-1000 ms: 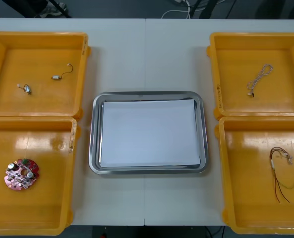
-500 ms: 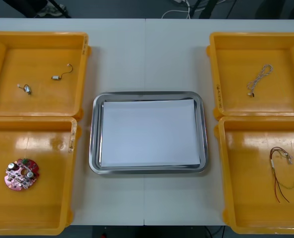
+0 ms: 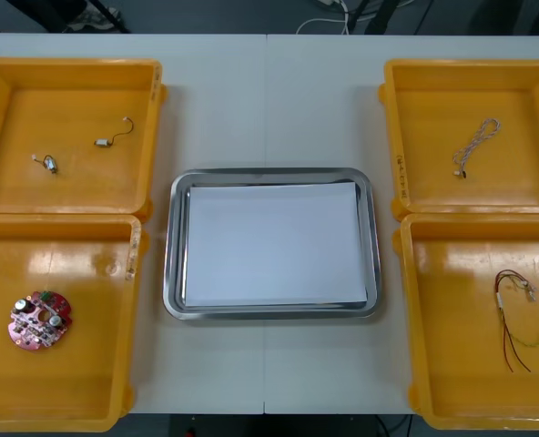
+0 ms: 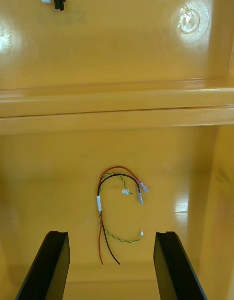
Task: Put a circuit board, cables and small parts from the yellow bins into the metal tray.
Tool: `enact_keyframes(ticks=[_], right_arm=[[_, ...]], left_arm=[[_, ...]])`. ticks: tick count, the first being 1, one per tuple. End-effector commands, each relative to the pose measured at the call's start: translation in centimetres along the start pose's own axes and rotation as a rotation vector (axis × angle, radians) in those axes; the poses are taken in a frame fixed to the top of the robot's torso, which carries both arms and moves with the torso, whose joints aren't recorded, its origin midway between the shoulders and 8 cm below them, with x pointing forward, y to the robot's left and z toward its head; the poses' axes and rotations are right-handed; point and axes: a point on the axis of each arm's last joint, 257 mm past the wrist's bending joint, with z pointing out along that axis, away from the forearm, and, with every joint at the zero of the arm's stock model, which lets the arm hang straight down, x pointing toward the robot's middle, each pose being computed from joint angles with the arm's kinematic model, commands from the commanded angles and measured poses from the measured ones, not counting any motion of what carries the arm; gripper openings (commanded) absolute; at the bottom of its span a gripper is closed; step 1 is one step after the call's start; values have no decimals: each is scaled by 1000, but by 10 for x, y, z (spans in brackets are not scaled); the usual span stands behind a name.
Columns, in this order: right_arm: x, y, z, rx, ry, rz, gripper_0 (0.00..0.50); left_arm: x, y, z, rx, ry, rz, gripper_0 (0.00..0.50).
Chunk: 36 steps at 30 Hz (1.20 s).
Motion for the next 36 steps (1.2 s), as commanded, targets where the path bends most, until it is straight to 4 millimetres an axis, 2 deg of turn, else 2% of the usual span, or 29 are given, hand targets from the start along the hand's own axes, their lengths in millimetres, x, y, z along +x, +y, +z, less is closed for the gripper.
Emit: enact_keyframes(ticks=[1, 36], right_arm=[[-4, -5, -9, 9, -32, 60, 500], [-4, -5, -9, 9, -32, 60, 500]], left_arm=[[-1, 17, -17, -60, -17, 66, 500], [-1, 17, -17, -60, -17, 66, 500]])
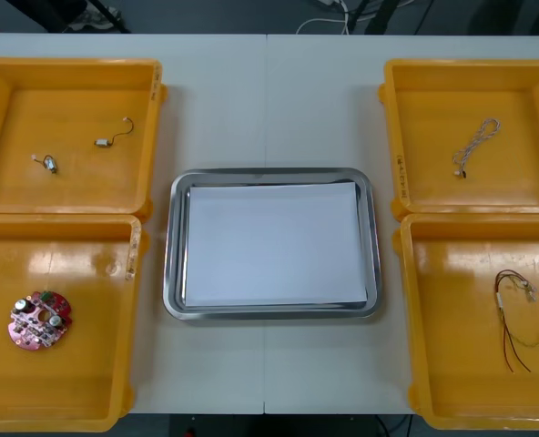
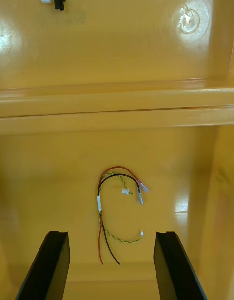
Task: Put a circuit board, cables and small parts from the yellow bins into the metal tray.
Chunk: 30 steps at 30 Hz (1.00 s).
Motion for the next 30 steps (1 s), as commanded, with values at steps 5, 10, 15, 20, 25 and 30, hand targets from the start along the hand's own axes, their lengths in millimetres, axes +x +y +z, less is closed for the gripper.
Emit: enact_keyframes(ticks=[5, 10, 15, 20, 25, 30], right_arm=[[-4, -5, -9, 9, -32, 60, 500], [-4, -5, -9, 9, -32, 60, 500], [-4, -5, -9, 9, -32, 60, 500], [-4, -5, -9, 9, -32, 60, 500], [-4, -5, -9, 9, -32, 60, 500], [-4, -5, -9, 9, -32, 60, 500]], left_arm=[[-1, 17, -17, -60, -17, 66, 500], [-1, 17, -17, -60, -17, 66, 500], [-1, 17, -17, -60, -17, 66, 500], [-1, 17, -17, -60, -17, 66, 500], [-1, 17, -17, -60, -17, 66, 500], [-1, 17, -17, -60, -17, 66, 500]])
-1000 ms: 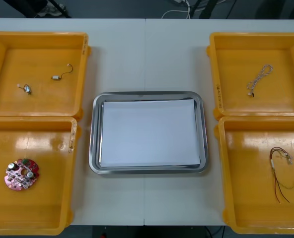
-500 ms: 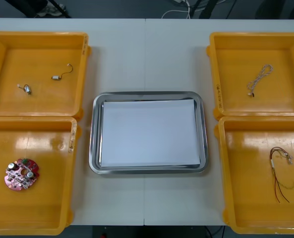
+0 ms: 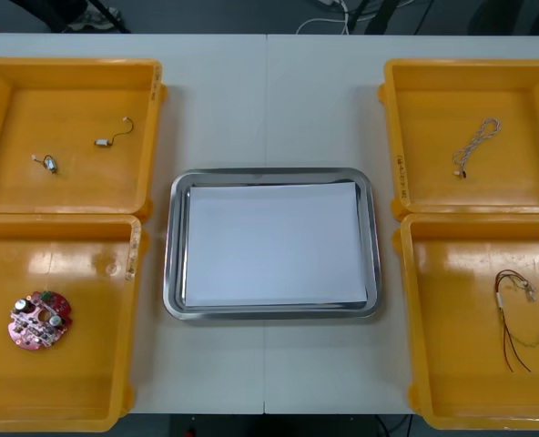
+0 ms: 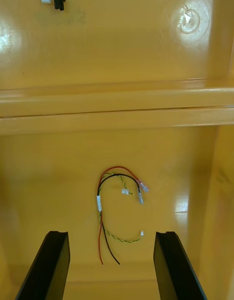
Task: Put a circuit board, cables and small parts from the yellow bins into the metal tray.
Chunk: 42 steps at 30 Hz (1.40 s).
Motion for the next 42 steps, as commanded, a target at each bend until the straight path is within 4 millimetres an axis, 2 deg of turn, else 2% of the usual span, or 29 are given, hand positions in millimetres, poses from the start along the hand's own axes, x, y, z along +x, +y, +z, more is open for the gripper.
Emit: enact_keyframes(ticks=[1, 29, 30, 32, 33, 36, 42], right_arm=[[-4, -5, -9, 9, -32, 60, 500], [-4, -5, -9, 9, -32, 60, 500], [-16, -2, -18, 6, -67, 54, 500], [-18, 0, -19, 2, -73, 53, 500], [-24, 2, -25, 2, -94, 44, 500], [-25, 3, -28, 12, -111, 34, 500], [-15, 1, -21, 25, -92, 38, 500]], left_arm=[[-1, 17, -17, -60, -17, 66, 500], [-1, 17, -17, -60, -17, 66, 500], [-1, 17, -17, -60, -17, 66, 500], [-1, 17, -17, -60, -17, 66, 500], [24, 5, 8, -5, 53, 41, 500], [26, 4, 12, 5, 61, 32, 500], [27, 5, 13, -6, 68, 44, 500]])
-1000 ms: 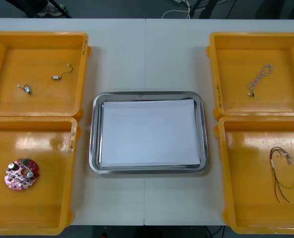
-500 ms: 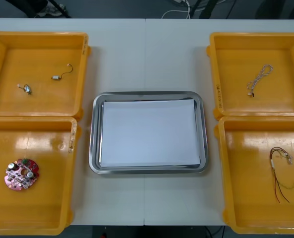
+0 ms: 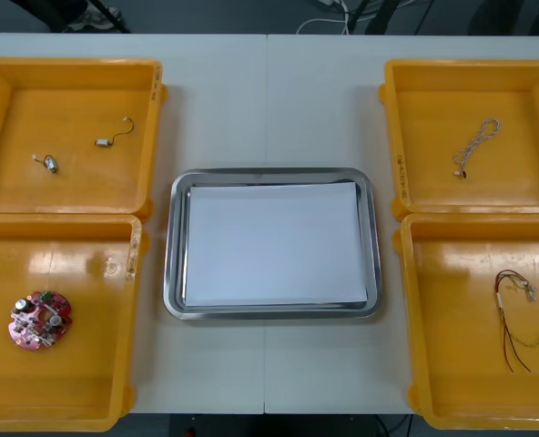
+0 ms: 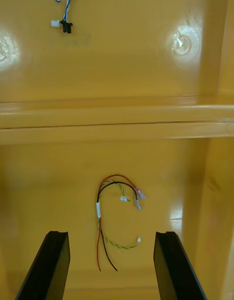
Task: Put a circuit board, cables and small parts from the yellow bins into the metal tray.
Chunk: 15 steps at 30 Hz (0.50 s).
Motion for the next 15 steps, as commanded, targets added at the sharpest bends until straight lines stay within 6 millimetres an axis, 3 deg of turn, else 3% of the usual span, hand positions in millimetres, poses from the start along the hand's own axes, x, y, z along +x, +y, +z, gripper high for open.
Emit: enact_keyframes(ticks=[1, 15], right_arm=[[-2, 0, -6, 1, -29, 57, 500], [37, 1, 7, 3, 24, 52, 500]], left_arm=[[6, 2, 2, -10, 22, 77, 500], [13, 2, 1, -30, 72, 224, 500]])
